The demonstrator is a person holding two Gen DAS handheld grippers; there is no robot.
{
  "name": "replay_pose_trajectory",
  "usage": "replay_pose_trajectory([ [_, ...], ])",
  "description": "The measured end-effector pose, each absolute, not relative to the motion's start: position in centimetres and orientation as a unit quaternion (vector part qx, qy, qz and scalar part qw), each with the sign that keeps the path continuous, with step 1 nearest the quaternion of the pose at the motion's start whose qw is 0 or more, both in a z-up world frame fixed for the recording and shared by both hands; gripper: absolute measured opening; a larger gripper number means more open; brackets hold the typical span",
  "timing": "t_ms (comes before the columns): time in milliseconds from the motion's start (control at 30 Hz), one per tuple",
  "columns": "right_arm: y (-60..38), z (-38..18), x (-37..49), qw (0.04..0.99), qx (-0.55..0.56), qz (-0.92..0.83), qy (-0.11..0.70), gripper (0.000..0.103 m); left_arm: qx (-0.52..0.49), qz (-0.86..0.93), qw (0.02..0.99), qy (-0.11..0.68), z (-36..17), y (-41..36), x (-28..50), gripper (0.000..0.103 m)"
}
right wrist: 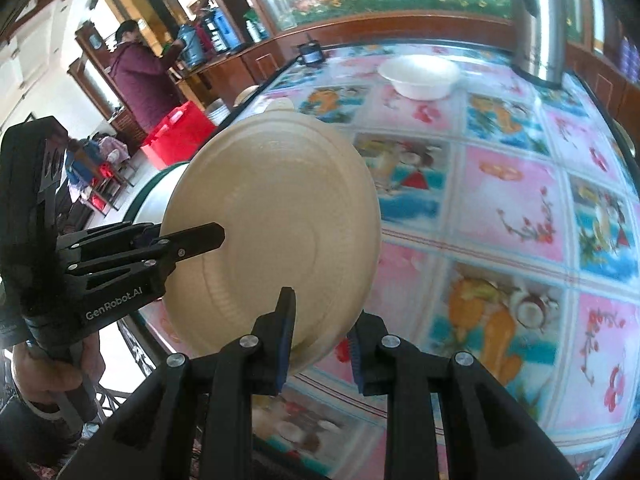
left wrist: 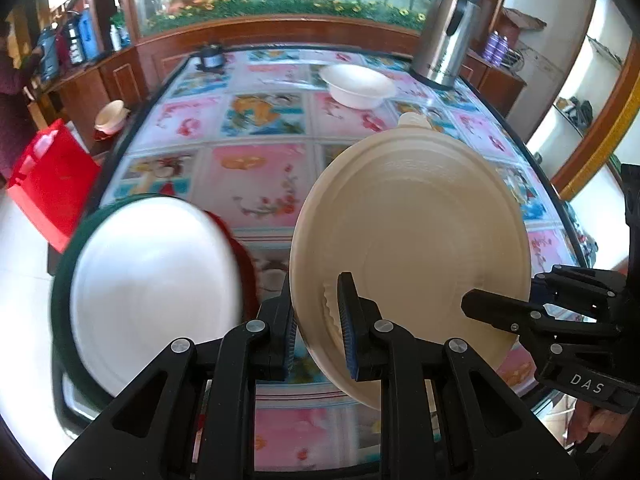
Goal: Organize plates and bowls
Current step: 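Lift the beige bowl with the left gripper and carry it onto the stack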
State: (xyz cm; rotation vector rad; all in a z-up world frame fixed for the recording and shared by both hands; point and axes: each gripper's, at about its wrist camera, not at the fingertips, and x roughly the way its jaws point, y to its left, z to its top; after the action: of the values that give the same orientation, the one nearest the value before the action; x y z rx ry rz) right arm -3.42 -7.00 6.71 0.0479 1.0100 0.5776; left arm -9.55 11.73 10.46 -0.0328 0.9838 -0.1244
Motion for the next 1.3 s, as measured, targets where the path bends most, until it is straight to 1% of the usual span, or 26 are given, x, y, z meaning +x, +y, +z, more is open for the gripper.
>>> replay_pose_trajectory([
  [300,-2.2,8.2,-2.9,0.831,-0.002,0.309,0.463,0.025,-0.025,-0.022,0.891,0.452,12.3,16.4,-10.4,0.019],
  [633,2.8,8.9,-2.5,0.815,-0.017,0.347,0.464,0.026,-0.036,0.02,0.891,0.451,12.6,21.3,-10.8,0.019],
  [833,6.0,8.2,-1.7,0.801,-0.03,0.363,0.476,0.028,-0.047,0.043,0.884,0.463,11.5,24.0,-11.0,0.019],
  [967,7.9,7.3,-1.6,0.788,-0.04,0.373,0.489,0.034,-0.053,0.053,0.877,0.474,10.3,25.2,-11.2,0.019],
  [1133,9.0,6.1,-1.3,0.778,-0.045,0.376,0.502,0.034,-0.058,0.058,0.868,0.489,8.7,26.1,-11.1,0.019],
  [1300,9.6,6.0,-1.4,0.773,-0.047,0.379,0.506,0.036,-0.066,0.06,0.864,0.495,7.9,26.9,-10.8,0.019],
])
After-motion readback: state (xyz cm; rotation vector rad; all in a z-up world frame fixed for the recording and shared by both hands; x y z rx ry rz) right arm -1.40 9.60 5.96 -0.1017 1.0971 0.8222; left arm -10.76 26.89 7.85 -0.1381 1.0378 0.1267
